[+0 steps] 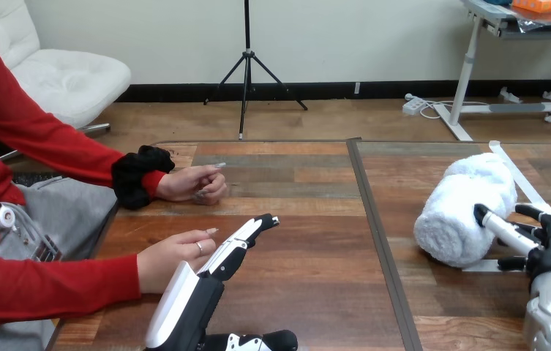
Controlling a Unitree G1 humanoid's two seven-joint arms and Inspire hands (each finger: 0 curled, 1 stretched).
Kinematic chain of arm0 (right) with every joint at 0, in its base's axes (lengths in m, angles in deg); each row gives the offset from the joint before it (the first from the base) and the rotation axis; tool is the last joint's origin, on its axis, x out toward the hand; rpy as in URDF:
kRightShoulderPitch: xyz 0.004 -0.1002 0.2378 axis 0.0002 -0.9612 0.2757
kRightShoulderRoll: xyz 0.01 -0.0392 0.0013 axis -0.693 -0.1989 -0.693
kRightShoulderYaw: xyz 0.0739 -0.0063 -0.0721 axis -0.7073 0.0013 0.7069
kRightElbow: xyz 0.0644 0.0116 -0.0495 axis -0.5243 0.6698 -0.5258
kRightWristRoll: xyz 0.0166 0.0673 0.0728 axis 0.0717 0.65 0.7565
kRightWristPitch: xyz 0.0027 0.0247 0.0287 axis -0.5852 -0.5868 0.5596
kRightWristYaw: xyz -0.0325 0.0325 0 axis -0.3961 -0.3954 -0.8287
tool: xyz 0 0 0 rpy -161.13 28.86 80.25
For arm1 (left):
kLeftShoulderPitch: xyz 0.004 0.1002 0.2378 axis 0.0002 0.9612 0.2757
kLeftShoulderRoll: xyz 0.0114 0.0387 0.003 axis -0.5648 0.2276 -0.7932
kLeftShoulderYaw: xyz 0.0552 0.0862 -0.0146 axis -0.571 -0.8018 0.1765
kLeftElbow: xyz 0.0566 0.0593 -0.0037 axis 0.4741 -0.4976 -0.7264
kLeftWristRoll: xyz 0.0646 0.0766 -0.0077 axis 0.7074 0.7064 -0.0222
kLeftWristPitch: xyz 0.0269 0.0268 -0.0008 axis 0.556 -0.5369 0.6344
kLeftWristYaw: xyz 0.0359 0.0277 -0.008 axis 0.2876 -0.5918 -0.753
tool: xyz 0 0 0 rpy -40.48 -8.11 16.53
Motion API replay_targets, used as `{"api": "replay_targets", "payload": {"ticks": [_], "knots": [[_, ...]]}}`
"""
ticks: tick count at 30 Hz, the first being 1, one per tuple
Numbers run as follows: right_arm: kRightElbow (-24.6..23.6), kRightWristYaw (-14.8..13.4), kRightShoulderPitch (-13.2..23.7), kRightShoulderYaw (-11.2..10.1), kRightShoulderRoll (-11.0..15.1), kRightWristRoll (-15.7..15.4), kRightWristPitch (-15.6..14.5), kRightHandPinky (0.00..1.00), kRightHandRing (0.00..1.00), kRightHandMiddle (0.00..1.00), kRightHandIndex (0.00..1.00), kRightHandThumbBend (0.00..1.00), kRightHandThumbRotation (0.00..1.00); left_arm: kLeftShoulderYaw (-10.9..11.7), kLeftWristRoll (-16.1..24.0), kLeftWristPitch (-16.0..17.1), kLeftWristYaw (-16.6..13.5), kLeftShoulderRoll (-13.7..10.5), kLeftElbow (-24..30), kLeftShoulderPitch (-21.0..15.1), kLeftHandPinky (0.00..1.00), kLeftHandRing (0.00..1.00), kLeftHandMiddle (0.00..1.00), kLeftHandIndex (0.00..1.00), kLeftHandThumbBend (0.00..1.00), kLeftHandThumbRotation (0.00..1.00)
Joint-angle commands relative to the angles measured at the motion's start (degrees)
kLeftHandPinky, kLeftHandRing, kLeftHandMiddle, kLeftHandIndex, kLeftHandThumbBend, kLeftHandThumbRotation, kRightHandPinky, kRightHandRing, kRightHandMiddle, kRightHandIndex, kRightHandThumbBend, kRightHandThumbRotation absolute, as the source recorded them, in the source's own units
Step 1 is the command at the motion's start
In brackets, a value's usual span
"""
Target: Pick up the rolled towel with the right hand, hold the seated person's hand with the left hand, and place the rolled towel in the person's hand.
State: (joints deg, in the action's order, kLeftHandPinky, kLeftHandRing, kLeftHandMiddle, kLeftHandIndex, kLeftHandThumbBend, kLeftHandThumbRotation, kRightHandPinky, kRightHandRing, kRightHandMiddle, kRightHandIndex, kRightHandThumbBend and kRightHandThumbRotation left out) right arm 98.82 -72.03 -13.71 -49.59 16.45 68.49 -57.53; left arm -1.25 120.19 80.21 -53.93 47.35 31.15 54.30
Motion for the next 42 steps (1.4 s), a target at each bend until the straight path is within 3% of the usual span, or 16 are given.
{"api": "replay_targets", "payload": {"ticks": [1,7,13,19,22,26,29,34,42], "knots": [[-0.58,1.57,5.31,1.12,0.63,-0.67,-2.11,0.64,0.78,0.86,0.94,0.90,0.53,0.77,-0.05,1.11,-0.98,0.15,0.11,-3.81,0.86,0.92,0.92,0.89,1.00,0.80],[-0.09,2.13,6.72,2.70,1.61,-2.76,-3.95,0.63,0.76,0.83,0.95,0.90,0.61,0.69,-0.22,1.02,-0.82,0.15,0.24,-3.79,0.86,0.92,0.92,0.89,1.00,0.80],[0.25,3.13,8.02,2.99,2.22,-3.17,-5.22,0.62,0.74,0.80,0.96,0.90,0.65,0.75,0.01,0.77,-1.00,0.11,0.42,-3.70,0.86,0.92,0.92,0.89,1.00,0.80],[0.76,4.47,9.57,2.91,2.78,-3.52,-6.85,0.51,0.58,0.67,0.98,0.93,0.67,0.71,-0.15,0.90,-0.94,0.18,0.31,-3.74,0.86,0.92,0.92,0.89,1.00,0.81],[0.98,5.68,10.40,3.09,3.16,-3.76,-7.90,0.51,0.60,0.69,0.99,0.96,0.69,0.64,-0.50,1.24,-0.72,0.26,0.02,-3.82,0.86,0.92,0.92,0.89,1.00,0.80],[1.26,6.91,11.56,3.84,3.72,-4.59,-9.28,0.61,0.78,0.87,1.00,0.96,0.72,0.66,-0.29,1.28,-0.94,0.31,0.00,-3.86,0.86,0.92,0.92,0.89,1.00,0.79],[1.47,7.62,12.49,4.51,4.16,-5.32,-10.23,0.66,0.85,0.93,1.00,0.95,0.73,0.76,0.27,1.01,-1.42,0.35,0.26,-3.83,0.86,0.91,0.92,0.89,1.00,0.79],[2.07,8.62,14.32,5.02,4.79,-5.67,-12.18,0.71,0.91,0.98,1.00,0.96,0.74,0.76,0.75,0.69,-1.88,0.37,0.50,-3.79,0.85,0.91,0.91,0.88,1.00,0.80],[3.17,9.24,17.57,5.36,5.52,-6.37,-15.34,0.70,0.92,0.99,0.97,0.97,0.72,0.63,0.99,0.51,-2.14,0.38,0.38,-3.84,0.84,0.91,0.91,0.89,1.00,0.80]]}}
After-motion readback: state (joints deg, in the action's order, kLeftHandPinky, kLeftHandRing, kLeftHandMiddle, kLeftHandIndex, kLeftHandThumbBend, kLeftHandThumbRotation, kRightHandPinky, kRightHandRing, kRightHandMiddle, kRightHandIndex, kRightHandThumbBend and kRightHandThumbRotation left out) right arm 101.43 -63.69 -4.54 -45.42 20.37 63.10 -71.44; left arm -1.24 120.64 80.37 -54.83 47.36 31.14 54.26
